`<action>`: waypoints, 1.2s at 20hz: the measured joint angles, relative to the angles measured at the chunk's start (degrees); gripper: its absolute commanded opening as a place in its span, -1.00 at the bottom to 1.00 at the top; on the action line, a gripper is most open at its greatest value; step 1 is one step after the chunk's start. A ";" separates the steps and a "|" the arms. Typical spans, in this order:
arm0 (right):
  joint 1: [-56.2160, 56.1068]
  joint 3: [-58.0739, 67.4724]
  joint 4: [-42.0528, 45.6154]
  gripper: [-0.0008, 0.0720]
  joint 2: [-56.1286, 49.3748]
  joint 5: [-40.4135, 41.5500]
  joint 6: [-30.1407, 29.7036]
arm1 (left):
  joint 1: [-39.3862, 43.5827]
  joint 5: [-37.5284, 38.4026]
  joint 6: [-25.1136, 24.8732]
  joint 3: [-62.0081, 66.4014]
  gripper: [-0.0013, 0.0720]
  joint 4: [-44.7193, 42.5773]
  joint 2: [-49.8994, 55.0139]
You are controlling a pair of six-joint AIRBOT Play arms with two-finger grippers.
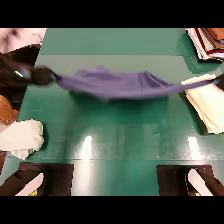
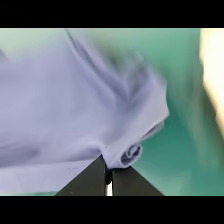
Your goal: Fold the shirts.
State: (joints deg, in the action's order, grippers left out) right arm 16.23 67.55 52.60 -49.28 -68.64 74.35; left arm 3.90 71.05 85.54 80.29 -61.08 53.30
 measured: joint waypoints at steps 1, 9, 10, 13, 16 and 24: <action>-0.20 4.37 -0.09 -0.94 1.27 0.02 -0.02 | -0.02 1.09 0.00 6.49 -0.90 -0.74 0.00; -0.72 32.52 7.87 -0.94 6.91 -0.11 0.35 | 0.00 0.15 3.34 42.82 -0.90 -2.86 -2.05; -0.72 35.36 9.55 -0.94 6.84 -0.98 0.90 | 0.00 -1.03 3.80 44.06 -0.90 -2.89 -2.56; -0.79 43.91 12.33 -0.95 3.76 -5.64 2.51 | 0.00 -3.10 4.46 45.90 -0.90 -3.17 -2.86; -0.76 49.13 13.75 -0.94 -1.70 -10.99 4.24 | 0.02 -3.41 4.70 43.56 -0.90 -6.10 -1.31; -4.44 34.45 14.93 -0.94 -20.83 -18.93 6.51 | -0.17 -1.33 4.63 17.90 -0.90 -12.98 13.62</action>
State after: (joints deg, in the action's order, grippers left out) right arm 11.79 102.00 67.53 -70.11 -87.57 80.86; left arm 3.73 69.71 90.17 98.19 -74.06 66.92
